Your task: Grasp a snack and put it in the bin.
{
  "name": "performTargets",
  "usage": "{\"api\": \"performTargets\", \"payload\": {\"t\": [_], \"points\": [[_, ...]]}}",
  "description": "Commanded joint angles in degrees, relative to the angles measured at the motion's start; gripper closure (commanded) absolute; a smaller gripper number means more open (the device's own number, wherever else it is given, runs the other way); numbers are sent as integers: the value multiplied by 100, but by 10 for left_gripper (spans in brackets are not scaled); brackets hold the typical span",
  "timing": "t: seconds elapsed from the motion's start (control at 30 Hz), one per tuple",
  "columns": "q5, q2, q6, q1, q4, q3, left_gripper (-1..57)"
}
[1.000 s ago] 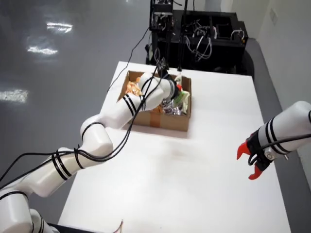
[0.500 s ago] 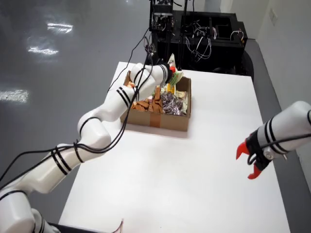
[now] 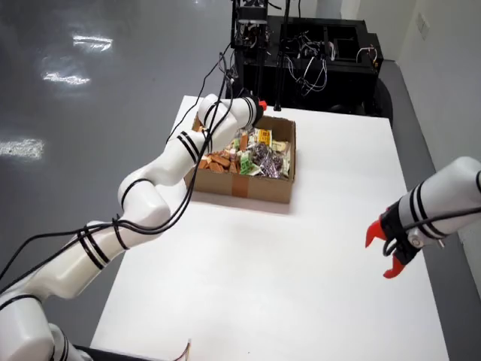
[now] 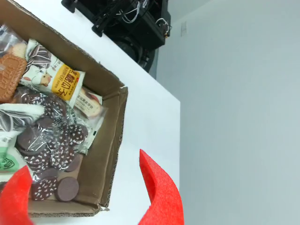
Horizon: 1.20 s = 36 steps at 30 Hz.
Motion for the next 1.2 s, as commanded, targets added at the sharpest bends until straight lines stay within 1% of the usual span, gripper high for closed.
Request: {"api": "performTargets", "payload": {"t": [0.03, 0.13, 0.2, 0.43, 0.57, 0.73, 0.8, 0.97, 1.2], "points": [[136, 25, -3, -26, 12, -60, 131], [301, 142, -2, -73, 20, -269, 137], [432, 242, 12, -114, 21, -455, 155], [1057, 418, 160, -303, 22, -886, 267], [1453, 449, 262, -426, 37, -1052, 348], [1864, 480, 370, -587, 81, -1251, 476], [2029, 490, 393, -648, 113, -1325, 510], [2490, 503, 442, -788, 178, -1489, 550], [2931, 508, 739, -1081, 215, -1555, 566]]}}
